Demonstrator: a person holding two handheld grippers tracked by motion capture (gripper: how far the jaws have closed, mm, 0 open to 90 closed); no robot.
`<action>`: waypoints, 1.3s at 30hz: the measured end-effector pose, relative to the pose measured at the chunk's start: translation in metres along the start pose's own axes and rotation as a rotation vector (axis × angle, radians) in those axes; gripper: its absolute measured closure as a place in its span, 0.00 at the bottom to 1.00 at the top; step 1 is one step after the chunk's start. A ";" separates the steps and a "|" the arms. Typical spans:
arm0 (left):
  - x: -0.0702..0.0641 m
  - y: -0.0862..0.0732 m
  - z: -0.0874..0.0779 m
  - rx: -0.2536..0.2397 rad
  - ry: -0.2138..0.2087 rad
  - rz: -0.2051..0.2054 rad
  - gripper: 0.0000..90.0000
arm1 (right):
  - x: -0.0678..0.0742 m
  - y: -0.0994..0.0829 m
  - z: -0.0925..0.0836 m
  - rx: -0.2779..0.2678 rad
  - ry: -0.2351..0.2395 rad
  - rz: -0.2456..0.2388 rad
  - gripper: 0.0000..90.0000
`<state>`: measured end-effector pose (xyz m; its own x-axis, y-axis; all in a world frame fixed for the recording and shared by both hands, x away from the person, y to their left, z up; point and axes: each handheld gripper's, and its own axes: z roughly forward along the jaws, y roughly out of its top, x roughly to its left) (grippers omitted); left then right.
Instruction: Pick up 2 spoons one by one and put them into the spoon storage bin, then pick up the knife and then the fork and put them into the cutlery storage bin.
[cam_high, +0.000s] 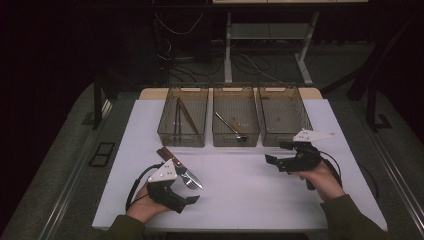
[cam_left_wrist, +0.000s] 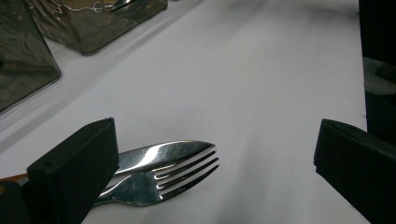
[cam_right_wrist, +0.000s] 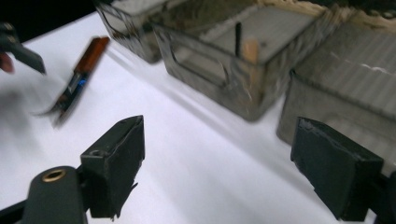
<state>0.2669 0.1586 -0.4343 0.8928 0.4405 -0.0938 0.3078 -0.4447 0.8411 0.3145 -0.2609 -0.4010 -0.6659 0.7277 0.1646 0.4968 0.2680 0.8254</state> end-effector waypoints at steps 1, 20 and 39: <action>0.000 0.000 0.000 0.001 0.001 0.000 0.00 | 0.001 -0.003 -0.001 -0.003 -0.004 -0.003 0.20; 0.000 0.000 -0.001 -0.001 0.003 -0.003 0.00 | 0.015 -0.064 -0.023 0.039 -0.031 -0.049 0.17; 0.007 -0.006 -0.012 0.055 0.027 -0.035 0.27 | 0.015 -0.074 -0.024 0.069 -0.025 -0.090 0.17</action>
<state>0.2673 0.1737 -0.4337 0.8722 0.4771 -0.1077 0.3571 -0.4707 0.8068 0.2541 -0.2849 -0.4463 -0.6960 0.7139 0.0768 0.4733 0.3757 0.7967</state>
